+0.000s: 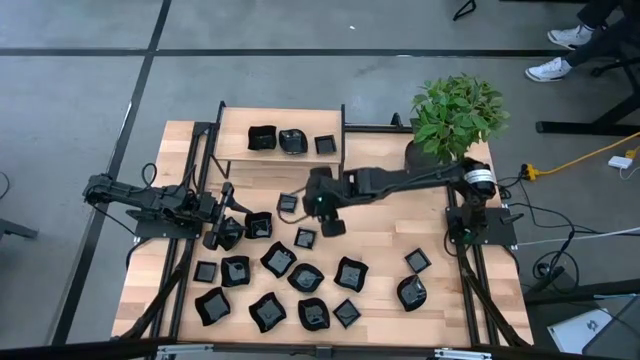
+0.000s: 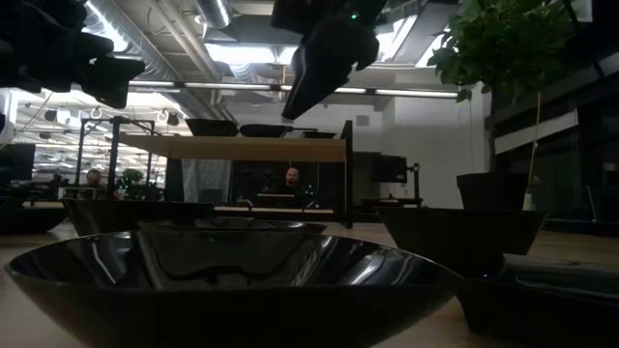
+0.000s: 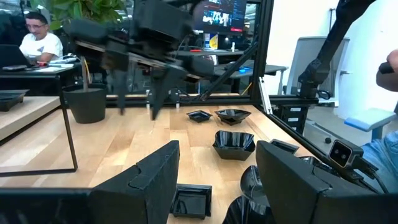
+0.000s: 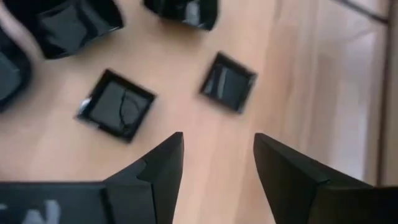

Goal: Pick & Place Mini shaped plates
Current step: Stack the square plate on top of the square plate on the shelf

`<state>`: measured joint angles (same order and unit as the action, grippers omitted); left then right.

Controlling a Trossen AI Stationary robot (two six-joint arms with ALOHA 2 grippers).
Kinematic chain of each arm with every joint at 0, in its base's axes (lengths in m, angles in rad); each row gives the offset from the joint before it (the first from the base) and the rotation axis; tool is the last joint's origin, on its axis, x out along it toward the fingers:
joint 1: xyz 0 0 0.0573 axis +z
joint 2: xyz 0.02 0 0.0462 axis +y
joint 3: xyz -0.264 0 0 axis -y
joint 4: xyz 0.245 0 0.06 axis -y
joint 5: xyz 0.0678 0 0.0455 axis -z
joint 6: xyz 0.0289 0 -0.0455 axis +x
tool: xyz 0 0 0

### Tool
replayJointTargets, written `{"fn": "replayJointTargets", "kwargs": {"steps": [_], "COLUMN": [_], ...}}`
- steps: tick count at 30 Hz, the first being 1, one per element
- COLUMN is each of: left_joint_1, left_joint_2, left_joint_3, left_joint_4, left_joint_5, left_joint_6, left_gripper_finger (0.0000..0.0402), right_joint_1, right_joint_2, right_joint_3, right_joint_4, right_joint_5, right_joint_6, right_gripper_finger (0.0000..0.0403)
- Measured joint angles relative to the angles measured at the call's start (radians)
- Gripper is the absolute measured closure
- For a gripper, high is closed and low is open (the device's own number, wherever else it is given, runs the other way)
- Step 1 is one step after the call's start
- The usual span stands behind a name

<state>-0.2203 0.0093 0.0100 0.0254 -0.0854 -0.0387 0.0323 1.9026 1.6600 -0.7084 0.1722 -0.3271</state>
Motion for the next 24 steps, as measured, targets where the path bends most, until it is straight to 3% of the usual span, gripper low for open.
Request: {"fn": "replayJointTargets", "kwargs": {"steps": [15,24], "left_joint_1": [0.000,0.000], "left_joint_2": [0.000,0.000], "left_joint_3": [0.000,0.000], "left_joint_4": [0.000,0.000], "left_joint_5": [0.000,0.000], "left_joint_6": [0.000,0.000], "left_gripper_finger": [0.0194,0.0194], "right_joint_1": [0.165,0.272], "right_joint_2": [0.000,0.000], "right_joint_3": [0.000,0.000], "right_joint_4": [-0.164,-0.319], "right_joint_5": [-0.095,-0.061], "right_joint_6": [0.174,0.339], "right_gripper_finger": [0.0208,0.0208]}}
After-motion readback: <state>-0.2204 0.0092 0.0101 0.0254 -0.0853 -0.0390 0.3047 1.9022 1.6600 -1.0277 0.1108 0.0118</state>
